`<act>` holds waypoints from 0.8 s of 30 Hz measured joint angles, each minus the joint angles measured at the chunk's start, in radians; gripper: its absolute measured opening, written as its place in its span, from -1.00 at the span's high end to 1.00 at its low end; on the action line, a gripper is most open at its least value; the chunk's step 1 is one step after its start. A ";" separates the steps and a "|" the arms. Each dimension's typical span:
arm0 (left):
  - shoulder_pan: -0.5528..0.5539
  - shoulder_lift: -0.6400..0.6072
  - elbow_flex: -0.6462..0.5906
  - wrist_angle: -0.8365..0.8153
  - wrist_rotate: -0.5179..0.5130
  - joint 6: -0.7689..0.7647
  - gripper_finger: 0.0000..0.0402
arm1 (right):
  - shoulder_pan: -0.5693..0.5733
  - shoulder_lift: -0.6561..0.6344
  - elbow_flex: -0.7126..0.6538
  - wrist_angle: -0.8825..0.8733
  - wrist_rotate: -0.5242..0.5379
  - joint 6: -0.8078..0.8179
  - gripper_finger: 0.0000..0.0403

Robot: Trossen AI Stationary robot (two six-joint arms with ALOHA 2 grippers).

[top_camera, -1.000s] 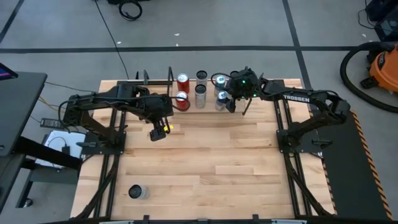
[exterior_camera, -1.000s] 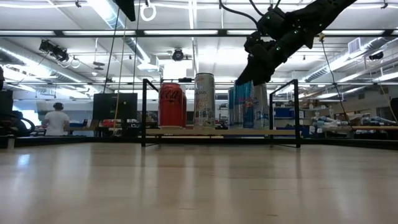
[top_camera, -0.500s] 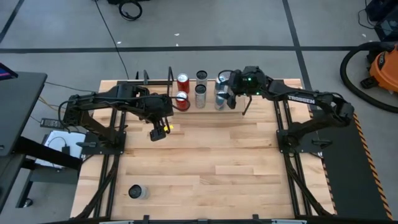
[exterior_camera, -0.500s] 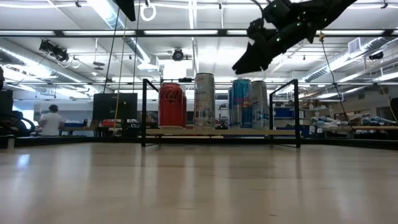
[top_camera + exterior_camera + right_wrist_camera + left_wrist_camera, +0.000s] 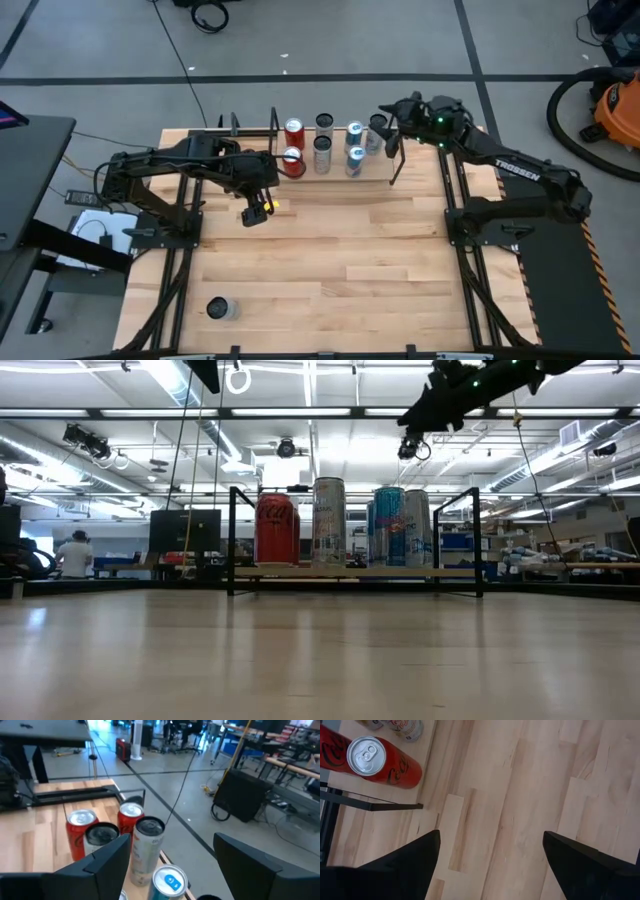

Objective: Place canned beverage on shelf
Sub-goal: Adjust the white blue soda can

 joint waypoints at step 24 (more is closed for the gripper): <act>0.000 0.000 0.000 0.007 0.000 -0.001 -0.77 | -0.049 0.115 -0.001 -0.103 0.258 0.250 -0.82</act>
